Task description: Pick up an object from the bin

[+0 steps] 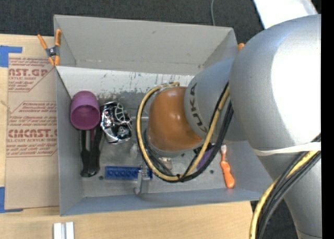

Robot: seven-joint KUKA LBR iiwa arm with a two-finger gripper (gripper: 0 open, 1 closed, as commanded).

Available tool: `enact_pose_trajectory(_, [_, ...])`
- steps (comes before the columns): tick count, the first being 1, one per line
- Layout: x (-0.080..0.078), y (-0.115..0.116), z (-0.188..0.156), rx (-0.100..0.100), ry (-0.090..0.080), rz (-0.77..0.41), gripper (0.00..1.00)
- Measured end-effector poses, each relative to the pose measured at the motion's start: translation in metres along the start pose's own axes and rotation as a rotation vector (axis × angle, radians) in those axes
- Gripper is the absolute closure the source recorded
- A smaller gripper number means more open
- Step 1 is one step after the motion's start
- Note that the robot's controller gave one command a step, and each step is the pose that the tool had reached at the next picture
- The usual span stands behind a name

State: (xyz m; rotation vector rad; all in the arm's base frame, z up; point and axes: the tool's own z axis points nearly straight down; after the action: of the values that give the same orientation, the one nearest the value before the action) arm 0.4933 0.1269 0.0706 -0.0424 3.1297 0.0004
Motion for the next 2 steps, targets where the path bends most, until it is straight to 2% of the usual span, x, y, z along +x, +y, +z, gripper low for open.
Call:
enact_pose_trajectory(1, [-0.033,0.016,0.001,-0.002,-0.004,-0.072,0.00])
enact_pose_trajectory(2, [-0.006,0.021,0.001,-0.003,-0.001,0.104,0.00])
